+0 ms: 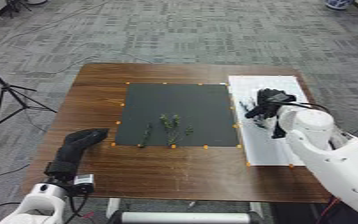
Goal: Arrange flowers
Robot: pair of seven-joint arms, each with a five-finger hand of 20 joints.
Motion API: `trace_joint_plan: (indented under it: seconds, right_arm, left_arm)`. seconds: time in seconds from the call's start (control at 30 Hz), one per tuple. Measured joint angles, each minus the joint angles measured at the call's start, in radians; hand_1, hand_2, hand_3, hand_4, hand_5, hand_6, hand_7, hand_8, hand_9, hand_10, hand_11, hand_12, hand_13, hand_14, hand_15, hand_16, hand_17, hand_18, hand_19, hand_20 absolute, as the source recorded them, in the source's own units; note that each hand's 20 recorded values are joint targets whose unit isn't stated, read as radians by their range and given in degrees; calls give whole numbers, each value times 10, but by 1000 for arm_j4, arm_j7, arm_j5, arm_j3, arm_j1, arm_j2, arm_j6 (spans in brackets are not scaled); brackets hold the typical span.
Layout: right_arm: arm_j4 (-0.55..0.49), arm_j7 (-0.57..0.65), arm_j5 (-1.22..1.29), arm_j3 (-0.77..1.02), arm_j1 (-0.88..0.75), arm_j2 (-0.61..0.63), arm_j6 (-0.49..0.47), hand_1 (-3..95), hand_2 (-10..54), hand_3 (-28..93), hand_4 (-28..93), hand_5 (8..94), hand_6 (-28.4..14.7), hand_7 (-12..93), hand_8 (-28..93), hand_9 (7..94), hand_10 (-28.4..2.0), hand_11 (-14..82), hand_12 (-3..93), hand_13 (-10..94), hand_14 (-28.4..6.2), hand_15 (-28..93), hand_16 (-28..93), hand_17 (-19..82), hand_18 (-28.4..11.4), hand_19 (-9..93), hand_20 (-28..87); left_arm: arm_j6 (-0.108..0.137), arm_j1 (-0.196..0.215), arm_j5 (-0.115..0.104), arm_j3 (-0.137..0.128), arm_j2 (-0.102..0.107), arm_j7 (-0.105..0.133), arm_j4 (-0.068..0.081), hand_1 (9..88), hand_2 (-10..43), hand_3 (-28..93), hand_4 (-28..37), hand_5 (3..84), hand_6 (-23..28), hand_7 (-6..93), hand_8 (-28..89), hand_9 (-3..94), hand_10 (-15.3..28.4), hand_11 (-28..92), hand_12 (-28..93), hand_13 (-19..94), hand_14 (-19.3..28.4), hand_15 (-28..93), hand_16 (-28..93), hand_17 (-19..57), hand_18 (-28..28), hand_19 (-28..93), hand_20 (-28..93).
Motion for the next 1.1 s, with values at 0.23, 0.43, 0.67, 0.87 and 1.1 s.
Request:
trace_joint_plan:
  seconds: [0.23,0.43,0.67,0.87,1.1]
  right_arm:
    - [20,-8,-17,-114,116,9,-107,324,-95,595,-104,749,-36,317,-31,863,-129,459,378,937,-18,658,360,665,-167,932,692]
    - [32,22,111,-151,186,-4,-208,479,-95,535,-107,760,-17,270,263,878,-121,454,379,937,-16,679,326,674,-165,932,692]
    - [40,76,265,-122,192,-38,-258,559,-70,526,-80,782,-4,280,290,891,-117,451,377,937,-15,692,317,683,-165,932,694]
    - [26,95,384,-64,164,-44,-254,555,-74,549,-59,787,-4,292,293,901,-110,458,379,937,-13,713,308,692,-164,932,706]
    - [-101,99,455,34,102,-13,-129,549,-79,565,-45,794,-7,300,289,907,-104,459,377,937,-9,725,297,702,-160,932,715]
  left_arm:
    - [0,12,0,-2,-4,0,-10,268,-9,697,-244,497,33,181,-84,454,133,197,120,333,157,161,22,5,138,129,180]
    - [0,13,1,-2,-5,0,-11,267,-9,698,-244,497,33,181,-84,454,133,197,121,334,157,161,23,5,138,129,180]
    - [0,13,1,-2,-5,0,-12,267,-9,698,-244,496,33,181,-84,453,133,197,121,334,156,160,22,5,138,130,180]
    - [-1,17,1,-3,-6,-1,-15,267,-9,698,-244,495,33,180,-84,453,133,197,121,333,157,160,23,4,138,129,180]
    - [-7,18,1,-3,-5,-2,-17,266,-9,698,-244,495,34,179,-83,452,133,196,121,332,158,161,23,4,138,129,180]
